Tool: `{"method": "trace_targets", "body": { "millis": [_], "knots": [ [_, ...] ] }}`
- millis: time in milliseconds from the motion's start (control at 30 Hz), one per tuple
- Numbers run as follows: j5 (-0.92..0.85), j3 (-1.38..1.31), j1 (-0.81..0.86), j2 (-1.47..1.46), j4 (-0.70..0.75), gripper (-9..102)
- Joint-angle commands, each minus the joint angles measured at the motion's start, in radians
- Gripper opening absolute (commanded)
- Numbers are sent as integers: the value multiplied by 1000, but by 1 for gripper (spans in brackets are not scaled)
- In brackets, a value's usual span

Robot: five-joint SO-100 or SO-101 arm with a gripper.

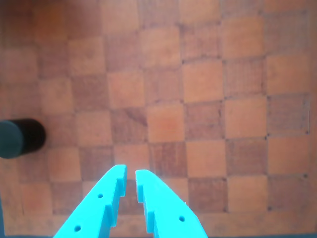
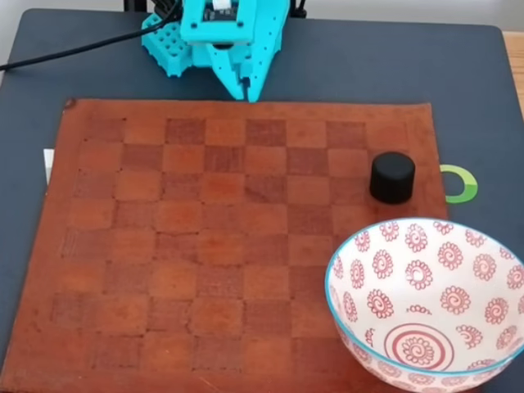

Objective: Grasp a black cylinder and put it in a bowl.

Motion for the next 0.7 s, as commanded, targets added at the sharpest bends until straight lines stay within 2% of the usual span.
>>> {"method": "trace_targets", "body": {
  "millis": [0,267,500,667],
  "knots": [
    [-5,-126,-40,-120,-9,0],
    [55,-310,-187,-433,-9,1],
    [121,-420,-298,-578,-9,1],
    [219,-472,-400,-637,-9,10]
  ]
}}
